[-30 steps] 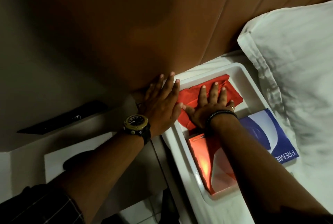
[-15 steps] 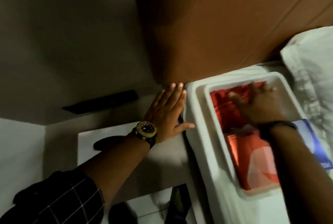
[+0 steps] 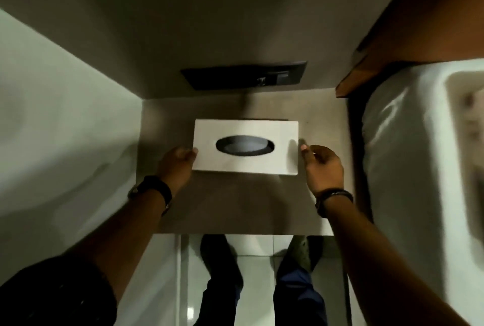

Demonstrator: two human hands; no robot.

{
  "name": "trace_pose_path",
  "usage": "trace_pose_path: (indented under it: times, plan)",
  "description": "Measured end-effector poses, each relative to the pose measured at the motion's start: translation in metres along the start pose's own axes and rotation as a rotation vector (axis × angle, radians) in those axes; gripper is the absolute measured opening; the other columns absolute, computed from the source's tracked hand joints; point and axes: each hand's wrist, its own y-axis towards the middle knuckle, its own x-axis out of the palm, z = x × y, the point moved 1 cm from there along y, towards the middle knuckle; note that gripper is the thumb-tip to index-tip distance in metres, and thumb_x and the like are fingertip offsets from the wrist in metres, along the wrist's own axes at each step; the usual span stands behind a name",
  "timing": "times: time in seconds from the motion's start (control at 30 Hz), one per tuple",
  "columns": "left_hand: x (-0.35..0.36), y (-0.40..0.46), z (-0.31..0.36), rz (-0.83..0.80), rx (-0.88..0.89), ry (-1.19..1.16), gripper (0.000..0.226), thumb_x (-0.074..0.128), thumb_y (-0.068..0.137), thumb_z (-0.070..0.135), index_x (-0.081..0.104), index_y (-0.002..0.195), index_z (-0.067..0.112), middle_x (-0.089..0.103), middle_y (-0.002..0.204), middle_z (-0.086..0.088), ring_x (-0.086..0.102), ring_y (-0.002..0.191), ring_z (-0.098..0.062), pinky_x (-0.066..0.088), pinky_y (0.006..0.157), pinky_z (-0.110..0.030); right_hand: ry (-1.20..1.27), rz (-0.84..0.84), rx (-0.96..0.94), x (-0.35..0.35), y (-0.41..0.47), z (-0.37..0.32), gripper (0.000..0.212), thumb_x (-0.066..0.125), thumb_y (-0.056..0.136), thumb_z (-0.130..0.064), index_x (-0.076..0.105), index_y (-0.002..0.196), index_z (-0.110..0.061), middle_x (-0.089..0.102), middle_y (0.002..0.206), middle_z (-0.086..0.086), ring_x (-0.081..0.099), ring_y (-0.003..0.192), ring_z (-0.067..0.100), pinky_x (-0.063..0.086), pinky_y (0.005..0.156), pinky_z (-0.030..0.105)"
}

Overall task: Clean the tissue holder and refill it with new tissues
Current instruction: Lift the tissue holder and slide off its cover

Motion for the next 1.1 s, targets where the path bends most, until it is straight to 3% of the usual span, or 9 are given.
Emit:
trace_pose_path:
  times: [0.2, 0.43, 0.5, 0.6, 0.77, 0.83, 0.9, 1.1]
  plan:
    - [0.007, 0.036, -0.01, -0.086, -0.079, -0.304, 0.019, 0.05, 0.094, 0.043, 0.059, 0.087, 0.028, 0.067, 0.111, -0.009, 0.063, 0.101, -0.026, 0.051, 0.093, -0.045, -0.042, 0.036, 0.061, 0.044, 0.031, 0.027, 0.049, 0.052, 0.091, -0.054, 0.065, 0.086, -0.007, 0.068, 0.093, 0.016, 0.062, 0.093, 0.035, 0.05, 0.088, 0.042]
    - [0.006, 0.052, -0.019, -0.167, -0.104, -0.405, 0.021, 0.053, 0.092, 0.046, 0.055, 0.104, 0.029, 0.064, 0.098, 0.004, 0.061, 0.091, -0.015, 0.049, 0.068, -0.03, 0.019, 0.104, 0.071, 0.063, 0.032, 0.033, 0.037, 0.048, 0.096, -0.045, 0.061, 0.094, -0.01, 0.062, 0.094, 0.006, 0.055, 0.089, 0.019, 0.037, 0.078, 0.025]
    - [0.005, 0.053, -0.019, -0.191, -0.094, -0.407, 0.019, 0.052, 0.093, 0.045, 0.055, 0.104, 0.03, 0.062, 0.096, 0.007, 0.06, 0.089, -0.013, 0.049, 0.067, -0.029, 0.022, 0.104, 0.069, 0.064, 0.032, 0.031, 0.037, 0.046, 0.097, -0.043, 0.062, 0.099, -0.01, 0.062, 0.099, 0.006, 0.055, 0.092, 0.019, 0.039, 0.082, 0.027]
    - [0.007, 0.052, -0.02, -0.195, -0.102, -0.476, 0.015, 0.052, 0.094, 0.041, 0.057, 0.103, 0.031, 0.064, 0.098, 0.007, 0.061, 0.088, -0.011, 0.049, 0.067, -0.028, 0.036, 0.11, 0.065, 0.065, 0.031, 0.03, 0.03, 0.048, 0.096, -0.04, 0.061, 0.089, -0.014, 0.062, 0.092, 0.005, 0.056, 0.088, 0.019, 0.044, 0.086, 0.031]
    - [0.011, 0.048, -0.022, -0.123, -0.092, -0.519, 0.011, 0.053, 0.094, 0.035, 0.059, 0.085, 0.033, 0.064, 0.096, 0.005, 0.062, 0.091, -0.016, 0.053, 0.082, -0.036, 0.078, 0.099, 0.088, 0.062, 0.033, 0.029, 0.024, 0.053, 0.094, -0.038, 0.061, 0.083, -0.018, 0.06, 0.081, -0.006, 0.055, 0.08, 0.012, 0.043, 0.074, 0.024]
    - [0.011, 0.048, -0.021, -0.114, -0.086, -0.507, 0.013, 0.052, 0.094, 0.035, 0.057, 0.082, 0.033, 0.063, 0.092, 0.006, 0.062, 0.084, -0.013, 0.053, 0.078, -0.036, 0.092, 0.089, 0.096, 0.061, 0.033, 0.03, 0.023, 0.054, 0.093, -0.039, 0.062, 0.085, -0.018, 0.061, 0.081, -0.008, 0.055, 0.079, 0.008, 0.042, 0.071, 0.023]
    - [0.011, 0.047, -0.019, -0.11, -0.074, -0.495, 0.014, 0.051, 0.094, 0.034, 0.057, 0.082, 0.033, 0.063, 0.089, 0.007, 0.061, 0.08, -0.011, 0.053, 0.074, -0.032, 0.113, 0.089, 0.1, 0.059, 0.033, 0.029, 0.021, 0.055, 0.092, -0.038, 0.06, 0.084, -0.019, 0.061, 0.086, -0.006, 0.056, 0.082, 0.009, 0.042, 0.078, 0.025]
    - [0.006, 0.04, -0.015, -0.122, -0.113, -0.506, 0.013, 0.046, 0.093, 0.036, 0.056, 0.086, 0.032, 0.063, 0.091, 0.002, 0.062, 0.084, -0.016, 0.053, 0.071, -0.031, 0.204, 0.08, 0.114, 0.058, 0.03, 0.019, 0.022, 0.058, 0.087, -0.041, 0.054, 0.075, -0.023, 0.058, 0.08, -0.011, 0.056, 0.078, 0.007, 0.046, 0.085, 0.033]
